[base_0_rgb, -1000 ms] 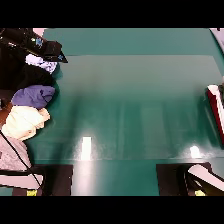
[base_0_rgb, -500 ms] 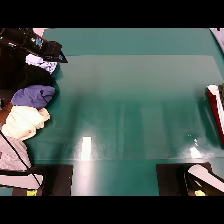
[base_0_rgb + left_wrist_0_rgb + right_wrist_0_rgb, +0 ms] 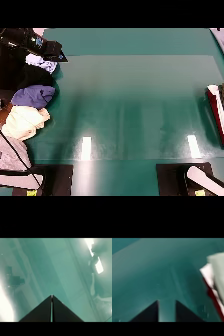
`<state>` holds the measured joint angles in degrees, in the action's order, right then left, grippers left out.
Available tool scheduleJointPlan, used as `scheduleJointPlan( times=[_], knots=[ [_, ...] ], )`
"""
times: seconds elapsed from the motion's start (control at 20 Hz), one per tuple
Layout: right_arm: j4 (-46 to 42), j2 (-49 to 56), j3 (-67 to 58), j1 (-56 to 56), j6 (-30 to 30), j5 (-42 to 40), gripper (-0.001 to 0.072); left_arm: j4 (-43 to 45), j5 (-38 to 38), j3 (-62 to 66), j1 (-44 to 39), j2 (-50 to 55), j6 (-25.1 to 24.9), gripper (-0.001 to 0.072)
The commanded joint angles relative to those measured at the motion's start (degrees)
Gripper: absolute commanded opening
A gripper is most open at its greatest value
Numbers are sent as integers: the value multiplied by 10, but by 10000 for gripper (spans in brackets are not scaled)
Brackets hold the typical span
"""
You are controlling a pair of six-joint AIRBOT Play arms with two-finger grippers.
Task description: Fold the shirts.
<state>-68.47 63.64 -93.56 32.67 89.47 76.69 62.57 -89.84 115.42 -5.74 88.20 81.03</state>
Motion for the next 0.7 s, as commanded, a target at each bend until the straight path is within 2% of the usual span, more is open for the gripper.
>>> scheduleJointPlan(
  times=[0.0, 0.3, 0.65],
  knots=[
    [24, 0, -31, -123, 0, 1, 20, 0, 24, 0, 0, 0, 0, 23],
    [24, 1, -32, -249, 0, -5, 19, 0, 78, 0, 0, 0, 0, 23],
    [25, 1, -32, -272, 0, 9, 19, 0, 105, 0, 0, 0, 0, 23]
  ],
)
